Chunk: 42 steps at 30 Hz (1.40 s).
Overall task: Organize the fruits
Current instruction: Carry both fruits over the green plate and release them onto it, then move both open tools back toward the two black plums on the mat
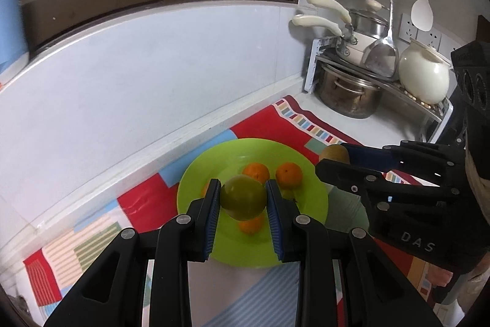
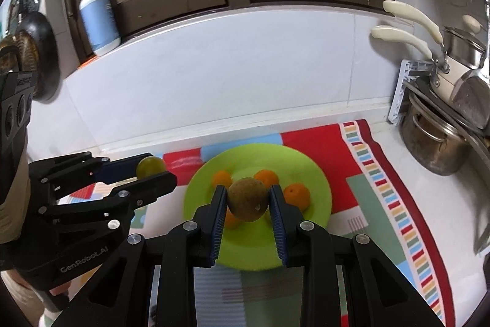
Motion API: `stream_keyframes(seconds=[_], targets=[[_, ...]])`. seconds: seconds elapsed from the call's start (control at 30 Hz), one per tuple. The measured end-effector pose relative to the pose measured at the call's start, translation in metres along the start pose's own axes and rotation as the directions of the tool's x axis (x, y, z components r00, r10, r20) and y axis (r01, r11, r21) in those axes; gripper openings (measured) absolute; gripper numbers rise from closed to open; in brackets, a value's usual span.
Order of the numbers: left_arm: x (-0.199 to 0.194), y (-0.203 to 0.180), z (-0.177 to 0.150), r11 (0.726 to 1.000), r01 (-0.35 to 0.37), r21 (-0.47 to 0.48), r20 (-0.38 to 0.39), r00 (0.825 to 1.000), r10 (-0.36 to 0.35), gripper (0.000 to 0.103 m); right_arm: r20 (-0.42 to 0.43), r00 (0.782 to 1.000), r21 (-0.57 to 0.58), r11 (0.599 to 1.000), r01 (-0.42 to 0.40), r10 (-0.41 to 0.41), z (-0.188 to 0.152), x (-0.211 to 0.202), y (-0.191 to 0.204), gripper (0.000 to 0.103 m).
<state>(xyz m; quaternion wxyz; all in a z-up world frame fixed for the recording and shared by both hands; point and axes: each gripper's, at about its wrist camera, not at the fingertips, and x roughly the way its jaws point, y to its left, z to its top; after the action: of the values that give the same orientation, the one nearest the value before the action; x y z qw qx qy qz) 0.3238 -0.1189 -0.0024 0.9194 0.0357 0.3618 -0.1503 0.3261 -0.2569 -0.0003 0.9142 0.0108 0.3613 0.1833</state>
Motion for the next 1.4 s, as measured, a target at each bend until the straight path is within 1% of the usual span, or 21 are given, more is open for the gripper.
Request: stream_keyframes(seconds=[0.17,0.4,0.47,0.57,0.7,0.9,0.97,1.03,1.1,1.27,1.4], targets=[[0.024,0.005,0.010,1.000,-0.002,-0.012,-0.020,1.000,0.001,0.030,-0.017,1.000,0.012,1.000,0.015,-0.015,0.009,0.020,-0.012,0.029],[0.060,0.010,0.017,1.000,-0.013,-0.010,-0.056,0.998,0.012,0.030,-0.053,0.998,0.003,0.999,0.033,-0.032,0.018,0.052,-0.024,0.029],[0.071,0.013,0.017,1.000,0.007,-0.021,-0.076,0.997,-0.008,0.030,-0.065,0.997,0.003,0.999,0.034,-0.034,0.019,0.062,-0.028,0.029],[0.083,0.016,0.015,1.000,-0.004,-0.023,-0.093,0.996,0.001,0.030,-0.084,0.996,0.012,0.999,0.036,-0.035,0.020,0.077,-0.034,0.029],[0.101,0.021,0.012,0.999,0.000,-0.042,-0.121,0.993,-0.005,0.030,-0.106,0.994,0.020,0.999,0.030,-0.028,0.019,0.095,-0.040,0.029],[0.118,0.022,0.013,0.999,0.002,-0.040,-0.143,0.990,-0.008,0.030,-0.123,0.992,0.022,0.999,0.029,-0.026,0.017,0.111,-0.044,0.029],[0.121,0.022,0.013,0.999,0.006,-0.040,-0.141,0.990,-0.011,0.030,-0.127,0.992,0.021,0.999,0.027,-0.024,0.017,0.113,-0.044,0.029],[0.120,0.021,0.014,0.999,0.011,-0.040,-0.137,0.990,-0.017,0.037,-0.126,0.992,0.021,0.999,0.025,-0.022,0.017,0.114,-0.044,0.029],[0.117,0.021,0.014,0.999,0.011,-0.041,-0.131,0.991,-0.016,0.041,-0.125,0.992,0.018,0.999,0.032,-0.030,0.017,0.113,-0.043,0.030],[0.098,0.023,0.011,0.999,-0.020,-0.049,-0.115,0.993,0.014,0.041,-0.120,0.992,0.022,0.999,0.040,-0.037,0.016,0.104,-0.042,0.031],[0.077,0.021,0.008,0.998,-0.041,-0.053,-0.092,0.995,0.036,0.049,-0.099,0.995,0.019,0.999,0.037,-0.035,0.013,0.085,-0.039,0.031]])
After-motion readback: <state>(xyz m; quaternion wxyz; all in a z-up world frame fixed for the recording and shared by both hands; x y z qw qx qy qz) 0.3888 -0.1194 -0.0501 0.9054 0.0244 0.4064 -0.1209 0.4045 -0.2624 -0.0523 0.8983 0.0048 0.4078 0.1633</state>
